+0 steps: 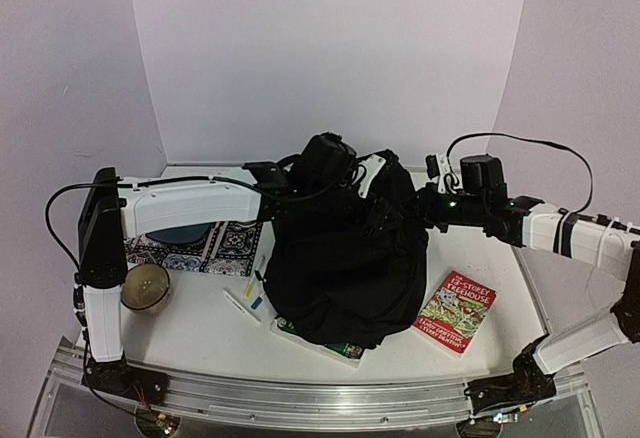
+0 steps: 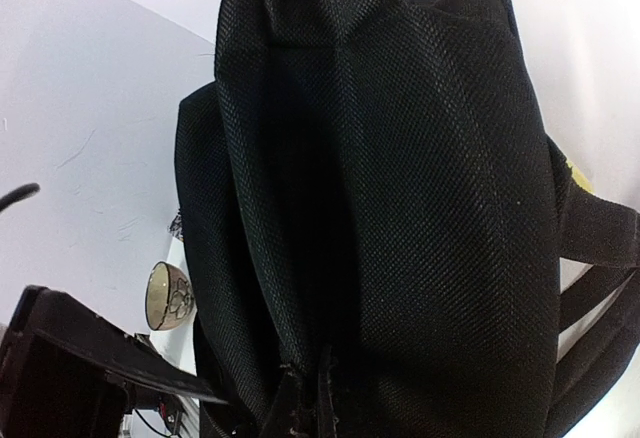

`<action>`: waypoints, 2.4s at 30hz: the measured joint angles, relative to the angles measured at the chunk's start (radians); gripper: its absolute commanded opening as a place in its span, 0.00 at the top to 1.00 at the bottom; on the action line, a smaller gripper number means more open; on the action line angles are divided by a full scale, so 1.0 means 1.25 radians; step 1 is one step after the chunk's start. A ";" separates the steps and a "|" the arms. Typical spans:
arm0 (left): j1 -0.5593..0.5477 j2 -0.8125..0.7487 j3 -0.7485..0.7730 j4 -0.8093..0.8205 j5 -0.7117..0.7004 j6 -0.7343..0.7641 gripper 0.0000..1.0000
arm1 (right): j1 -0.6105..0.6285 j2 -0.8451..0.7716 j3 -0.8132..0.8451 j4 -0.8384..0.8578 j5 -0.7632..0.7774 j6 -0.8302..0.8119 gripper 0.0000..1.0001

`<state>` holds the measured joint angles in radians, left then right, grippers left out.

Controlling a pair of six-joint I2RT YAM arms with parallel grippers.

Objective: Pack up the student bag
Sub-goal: Grab the student bag from the lower front pocket, then unzip the lower front pocket of the student bag.

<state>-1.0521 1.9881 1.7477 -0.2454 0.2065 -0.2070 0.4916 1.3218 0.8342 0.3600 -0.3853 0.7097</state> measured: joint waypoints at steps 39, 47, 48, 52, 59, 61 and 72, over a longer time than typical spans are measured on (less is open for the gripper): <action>-0.020 0.046 0.030 0.001 -0.150 0.099 1.00 | 0.020 -0.009 0.017 -0.032 0.033 -0.013 1.00; -0.022 -0.019 -0.053 0.000 -0.246 0.040 1.00 | 0.023 -0.009 0.017 -0.048 0.085 -0.042 1.00; -0.022 -0.027 -0.066 0.000 -0.255 0.035 1.00 | 0.023 -0.009 0.017 -0.048 0.089 -0.046 1.00; -0.020 -0.058 -0.111 0.002 -0.293 0.011 1.00 | 0.020 -0.009 0.017 -0.051 0.105 -0.053 1.00; 0.021 -0.127 -0.210 0.006 -0.331 -0.022 1.00 | -0.020 -0.035 0.012 -0.079 0.106 -0.063 1.00; 0.044 -0.150 -0.242 0.008 -0.336 -0.029 1.00 | -0.041 -0.046 0.003 -0.081 0.103 -0.064 1.00; 0.143 -0.217 -0.365 0.044 -0.356 -0.064 1.00 | -0.115 -0.070 -0.029 -0.082 0.072 -0.076 1.00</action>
<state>-0.8728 1.7166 1.2909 -0.1906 -0.2380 -0.2867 0.3474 1.2339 0.7982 0.2578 -0.2953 0.6150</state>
